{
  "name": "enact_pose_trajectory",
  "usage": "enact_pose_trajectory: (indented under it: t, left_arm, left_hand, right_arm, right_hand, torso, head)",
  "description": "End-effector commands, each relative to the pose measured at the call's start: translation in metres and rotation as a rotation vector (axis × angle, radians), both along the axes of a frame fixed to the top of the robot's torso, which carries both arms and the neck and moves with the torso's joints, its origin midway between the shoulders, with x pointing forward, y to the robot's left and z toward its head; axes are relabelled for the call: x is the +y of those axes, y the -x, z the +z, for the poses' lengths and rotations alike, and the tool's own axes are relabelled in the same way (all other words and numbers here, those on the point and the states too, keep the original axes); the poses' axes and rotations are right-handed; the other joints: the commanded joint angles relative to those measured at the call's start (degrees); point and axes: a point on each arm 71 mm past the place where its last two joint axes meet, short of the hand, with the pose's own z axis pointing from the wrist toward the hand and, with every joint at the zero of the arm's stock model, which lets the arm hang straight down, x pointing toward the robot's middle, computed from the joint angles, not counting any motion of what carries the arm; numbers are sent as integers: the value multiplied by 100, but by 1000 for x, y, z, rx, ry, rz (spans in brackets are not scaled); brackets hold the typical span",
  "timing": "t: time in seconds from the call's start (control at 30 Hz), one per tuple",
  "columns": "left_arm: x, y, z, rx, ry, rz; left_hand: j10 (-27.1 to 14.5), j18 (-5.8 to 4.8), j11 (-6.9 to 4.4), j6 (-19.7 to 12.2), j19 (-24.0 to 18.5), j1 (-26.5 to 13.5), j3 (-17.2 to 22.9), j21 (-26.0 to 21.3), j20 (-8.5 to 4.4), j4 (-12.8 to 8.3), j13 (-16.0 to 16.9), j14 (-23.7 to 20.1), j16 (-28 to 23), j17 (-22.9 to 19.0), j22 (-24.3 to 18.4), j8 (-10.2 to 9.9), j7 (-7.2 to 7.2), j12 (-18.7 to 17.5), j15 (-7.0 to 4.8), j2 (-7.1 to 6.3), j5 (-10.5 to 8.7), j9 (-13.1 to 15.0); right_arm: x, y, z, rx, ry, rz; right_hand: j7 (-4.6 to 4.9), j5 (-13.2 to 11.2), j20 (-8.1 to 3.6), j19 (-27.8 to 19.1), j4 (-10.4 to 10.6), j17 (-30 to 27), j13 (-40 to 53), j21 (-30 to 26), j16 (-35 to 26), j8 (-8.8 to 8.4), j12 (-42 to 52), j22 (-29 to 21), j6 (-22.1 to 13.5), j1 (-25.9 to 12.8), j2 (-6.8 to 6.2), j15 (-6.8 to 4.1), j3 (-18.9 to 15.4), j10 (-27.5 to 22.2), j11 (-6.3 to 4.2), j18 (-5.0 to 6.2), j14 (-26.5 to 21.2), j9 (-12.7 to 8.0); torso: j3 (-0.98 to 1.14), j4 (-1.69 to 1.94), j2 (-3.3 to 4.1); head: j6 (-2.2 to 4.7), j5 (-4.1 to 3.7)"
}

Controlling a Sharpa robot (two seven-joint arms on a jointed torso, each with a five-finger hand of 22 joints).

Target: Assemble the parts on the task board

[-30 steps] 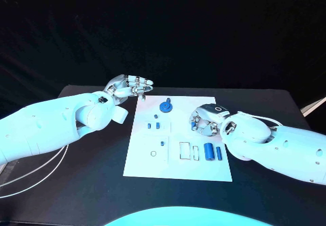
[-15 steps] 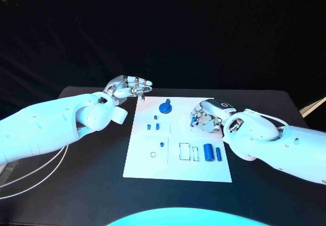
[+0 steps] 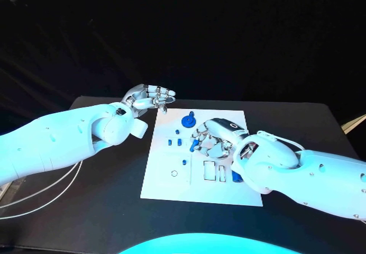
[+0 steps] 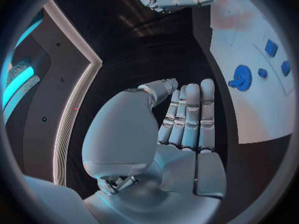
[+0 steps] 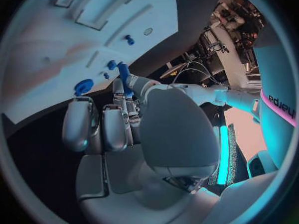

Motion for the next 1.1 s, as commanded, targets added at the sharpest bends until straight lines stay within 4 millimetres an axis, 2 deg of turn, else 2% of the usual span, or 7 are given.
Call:
enact_pose_trajectory:
  t: [0.03,0.07,0.23,0.3,0.57,1.1]
  left_arm:
    - [-2,-1,1,-2,5,-3]
    - [-3,-1,1,-3,6,-4]
    - [-5,-1,0,0,9,-7]
    - [-6,-2,0,2,10,-9]
    - [-8,-2,0,3,12,-12]
    - [-9,-2,0,4,13,-14]
  left_hand:
    - [-122,39,-9,-40,-57,-48,-212,-72,-4,73,96,-34,-53,-64,-51,80,6,72,2,112,26,-56]
    - [-122,39,-9,-40,-57,-48,-212,-72,-4,73,96,-34,-53,-64,-51,80,6,72,2,112,26,-56]
    - [-129,38,-7,-42,-56,-60,-216,-78,-1,83,98,-37,-51,-66,-55,90,8,81,4,115,25,-55]
    - [-129,38,-7,-42,-56,-60,-216,-78,-1,83,98,-37,-51,-66,-55,90,8,81,4,115,25,-55]
    - [-136,38,-5,-45,-56,-71,-221,-82,0,92,98,-38,-49,-67,-58,95,9,85,6,115,24,-56]
    - [-136,38,-5,-45,-56,-71,-221,-82,0,92,98,-38,-49,-67,-58,95,9,85,6,115,24,-56]
  right_arm:
    - [14,9,-5,5,-16,45]
    - [19,12,-7,8,-18,59]
    - [33,19,-18,23,-13,95]
    - [38,22,-26,30,-5,98]
    - [46,27,-43,52,25,102]
    - [50,28,-55,56,68,111]
  right_hand:
    - [-10,87,-8,96,-143,25,243,100,80,385,41,74,78,-209,150,-29,351,336,-115,-89,164,334]
    - [-6,88,-8,88,-155,12,245,83,73,388,34,58,70,-211,156,-27,360,335,-113,-85,162,340]
    - [4,88,-6,92,-191,-7,251,94,64,395,13,73,46,-218,171,-22,387,329,-105,-88,156,356]
    - [6,87,-5,92,-207,-1,254,95,67,400,8,75,41,-218,172,-21,394,330,-104,-89,157,363]
    - [8,86,-4,93,-220,3,258,100,69,406,3,81,38,-222,174,-20,400,333,-102,-90,158,370]
    - [9,85,-3,94,-232,0,260,103,68,410,0,85,36,-224,175,-19,405,334,-101,-90,158,375]
  torso:
    - [3,-3,-12]
    - [-2,-3,-9]
    - [6,11,-4]
    - [2,9,-3]
    - [0,7,0]
    - [4,2,1]
  head:
    - [-20,22]
    - [-24,29]
    - [-38,65]
    - [-49,92]
    - [-109,194]
    - [-170,246]
